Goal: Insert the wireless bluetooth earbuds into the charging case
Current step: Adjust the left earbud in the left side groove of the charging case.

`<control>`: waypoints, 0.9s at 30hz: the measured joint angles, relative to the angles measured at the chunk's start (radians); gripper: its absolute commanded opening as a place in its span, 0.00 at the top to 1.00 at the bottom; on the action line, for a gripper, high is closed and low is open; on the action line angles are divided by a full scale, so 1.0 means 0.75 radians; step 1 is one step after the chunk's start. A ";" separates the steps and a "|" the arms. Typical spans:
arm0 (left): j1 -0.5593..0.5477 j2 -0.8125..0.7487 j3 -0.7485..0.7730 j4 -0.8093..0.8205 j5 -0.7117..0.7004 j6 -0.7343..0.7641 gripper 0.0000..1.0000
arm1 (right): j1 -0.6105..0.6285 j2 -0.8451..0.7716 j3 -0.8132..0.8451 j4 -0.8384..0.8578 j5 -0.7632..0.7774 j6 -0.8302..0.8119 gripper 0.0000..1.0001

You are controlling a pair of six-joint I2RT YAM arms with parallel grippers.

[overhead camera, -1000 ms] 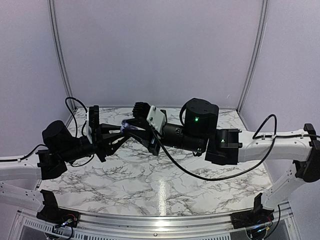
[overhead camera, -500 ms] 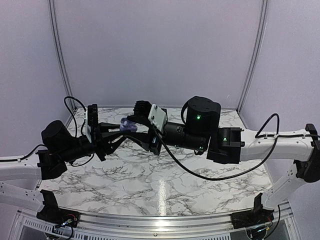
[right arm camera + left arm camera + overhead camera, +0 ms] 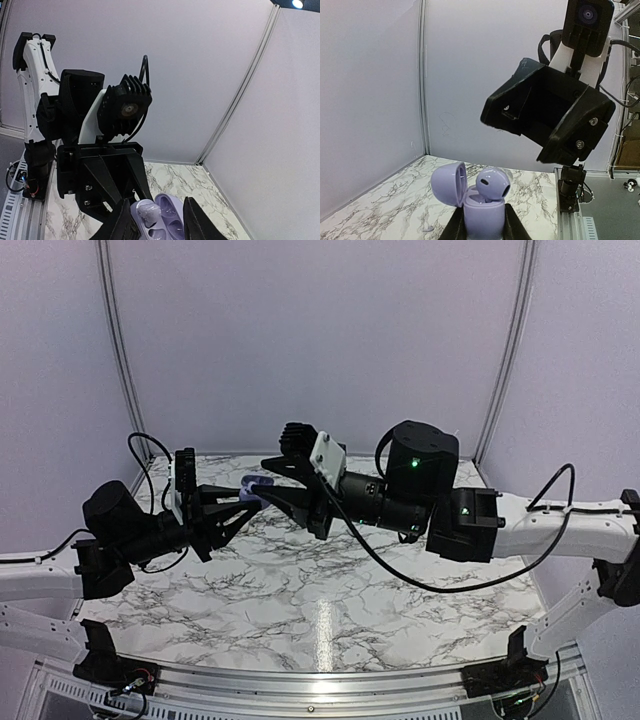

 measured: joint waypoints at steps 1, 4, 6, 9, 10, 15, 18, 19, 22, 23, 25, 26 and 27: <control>0.000 0.000 0.000 0.000 0.001 0.000 1.00 | 0.000 0.011 0.009 -0.007 0.009 0.000 0.64; 0.000 0.000 0.000 0.000 0.005 0.000 1.00 | 0.000 0.032 0.026 -0.027 0.030 -0.001 0.66; 0.000 0.000 0.000 0.001 0.011 -0.001 1.00 | 0.000 0.038 0.031 -0.035 0.036 0.001 0.67; 0.000 0.000 0.000 0.000 0.012 0.000 1.00 | -0.001 0.048 0.041 -0.038 0.045 0.001 0.70; 0.000 0.000 0.000 0.001 0.012 0.000 1.00 | 0.000 0.052 0.045 -0.038 0.048 0.002 0.71; 0.000 -0.001 0.000 0.000 0.012 0.000 1.00 | 0.000 0.082 0.078 -0.053 0.072 0.002 0.72; 0.000 -0.003 0.000 0.000 0.013 0.001 1.00 | 0.000 0.100 0.096 -0.063 0.090 0.002 0.72; 0.000 -0.005 -0.001 -0.001 0.012 0.001 1.00 | 0.000 0.106 0.102 -0.069 0.092 0.002 0.72; 0.000 -0.008 -0.002 -0.001 0.012 0.001 1.00 | 0.000 0.125 0.126 -0.086 0.102 0.001 0.73; 0.000 -0.008 -0.002 -0.001 0.012 0.001 1.00 | 0.000 0.131 0.134 -0.092 0.106 0.001 0.73; 0.000 -0.008 -0.003 -0.002 0.010 0.001 1.00 | 0.000 0.137 0.137 -0.095 0.111 0.001 0.74; 0.000 -0.008 -0.004 -0.002 0.009 0.002 1.00 | 0.000 0.139 0.137 -0.100 0.113 0.001 0.74; 0.000 -0.009 -0.005 -0.002 0.006 0.001 1.00 | 0.000 0.139 0.137 -0.104 0.113 0.001 0.74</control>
